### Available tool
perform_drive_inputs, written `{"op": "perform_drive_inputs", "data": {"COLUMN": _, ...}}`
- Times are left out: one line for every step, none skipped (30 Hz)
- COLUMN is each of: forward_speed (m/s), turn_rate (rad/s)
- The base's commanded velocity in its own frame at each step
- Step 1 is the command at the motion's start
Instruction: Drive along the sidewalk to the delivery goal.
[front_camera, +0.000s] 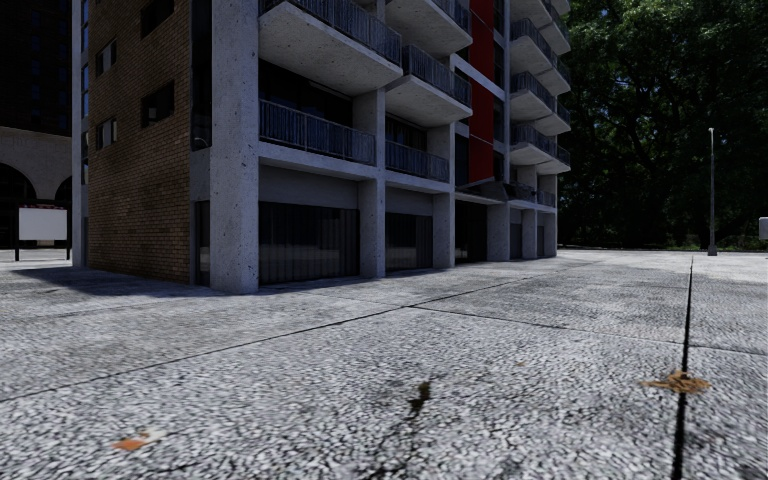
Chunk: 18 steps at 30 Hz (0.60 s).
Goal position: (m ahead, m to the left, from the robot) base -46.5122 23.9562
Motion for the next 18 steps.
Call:
{"op": "perform_drive_inputs", "data": {"forward_speed": 0.0, "turn_rate": 0.0}}
{"op": "perform_drive_inputs", "data": {"forward_speed": 0.0, "turn_rate": 0.0}}
{"op": "perform_drive_inputs", "data": {"forward_speed": 0.0, "turn_rate": 0.0}}
{"op": "perform_drive_inputs", "data": {"forward_speed": 0.0, "turn_rate": 0.0}}
{"op": "perform_drive_inputs", "data": {"forward_speed": 0.0, "turn_rate": 0.0}}
{"op": "perform_drive_inputs", "data": {"forward_speed": 0.0, "turn_rate": 0.0}}
{"op": "perform_drive_inputs", "data": {"forward_speed": 0.0, "turn_rate": 0.0}}
{"op": "perform_drive_inputs", "data": {"forward_speed": 0.0, "turn_rate": 0.0}}
{"op": "perform_drive_inputs", "data": {"forward_speed": 0.0, "turn_rate": 0.0}}
{"op": "perform_drive_inputs", "data": {"forward_speed": 0.0, "turn_rate": -0.39}}
{"op": "perform_drive_inputs", "data": {"forward_speed": 2.0, "turn_rate": -0.63}}
{"op": "perform_drive_inputs", "data": {"forward_speed": 2.0, "turn_rate": -0.63}}
{"op": "perform_drive_inputs", "data": {"forward_speed": 2.0, "turn_rate": -0.83}}
{"op": "perform_drive_inputs", "data": {"forward_speed": 2.0, "turn_rate": -0.89}}
{"op": "perform_drive_inputs", "data": {"forward_speed": 2.0, "turn_rate": -0.91}}
{"op": "perform_drive_inputs", "data": {"forward_speed": 2.0, "turn_rate": -0.91}}
{"op": "perform_drive_inputs", "data": {"forward_speed": 2.0, "turn_rate": -0.91}}
{"op": "perform_drive_inputs", "data": {"forward_speed": 2.0, "turn_rate": -0.91}}
